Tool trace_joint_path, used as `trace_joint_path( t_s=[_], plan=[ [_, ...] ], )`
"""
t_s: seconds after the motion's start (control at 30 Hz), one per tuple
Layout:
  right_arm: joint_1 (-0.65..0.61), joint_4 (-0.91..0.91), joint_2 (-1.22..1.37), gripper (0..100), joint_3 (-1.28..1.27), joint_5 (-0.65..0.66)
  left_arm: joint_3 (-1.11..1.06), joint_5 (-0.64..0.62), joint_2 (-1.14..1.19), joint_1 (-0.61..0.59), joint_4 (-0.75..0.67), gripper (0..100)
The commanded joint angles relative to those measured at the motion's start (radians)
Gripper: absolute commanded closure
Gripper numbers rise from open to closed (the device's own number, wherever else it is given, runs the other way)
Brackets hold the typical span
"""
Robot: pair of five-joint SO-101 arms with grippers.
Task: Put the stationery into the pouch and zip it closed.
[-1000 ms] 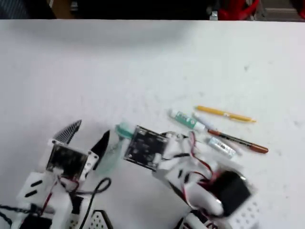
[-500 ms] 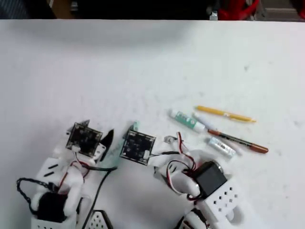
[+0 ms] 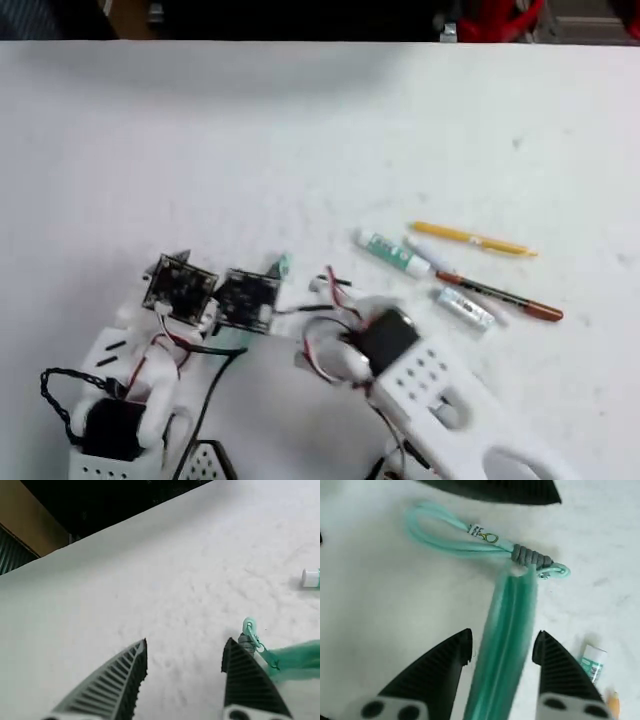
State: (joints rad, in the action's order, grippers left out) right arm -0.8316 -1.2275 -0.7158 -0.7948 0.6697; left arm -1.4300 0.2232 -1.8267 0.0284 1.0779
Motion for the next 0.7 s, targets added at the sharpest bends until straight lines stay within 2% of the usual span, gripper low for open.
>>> trace_joint_path(
  t_s=[0.0,0.07,0.13,0.17,0.23,0.4,0.53,0.67],
  plan=[
    [-0.024,-0.038,0.133,80.7,0.164,0.005,0.005,0.012,-0.001,-0.007,-0.025,76],
    [-0.018,-0.097,0.208,87.0,0.235,0.057,0.005,0.012,-0.001,-0.007,-0.023,76],
    [0.005,-0.154,0.278,97.6,0.282,0.13,0.005,0.012,-0.001,-0.007,-0.023,76],
    [0.021,-0.177,0.312,98.9,0.299,0.161,0.005,0.012,-0.001,-0.007,-0.023,76],
    [0.068,-0.214,0.378,96.0,0.325,0.215,0.005,0.012,-0.001,-0.007,-0.023,75],
    [0.171,-0.24,0.46,98.1,0.417,0.276,0.008,0.011,-0.001,-0.007,-0.02,75],
    [0.134,-0.351,0.449,98.2,0.545,0.285,0.014,0.011,-0.001,-0.007,0.0,70],
    [0.081,-0.452,0.403,98.1,0.707,0.284,0.014,0.011,-0.001,-0.007,0.0,70]
  ],
)
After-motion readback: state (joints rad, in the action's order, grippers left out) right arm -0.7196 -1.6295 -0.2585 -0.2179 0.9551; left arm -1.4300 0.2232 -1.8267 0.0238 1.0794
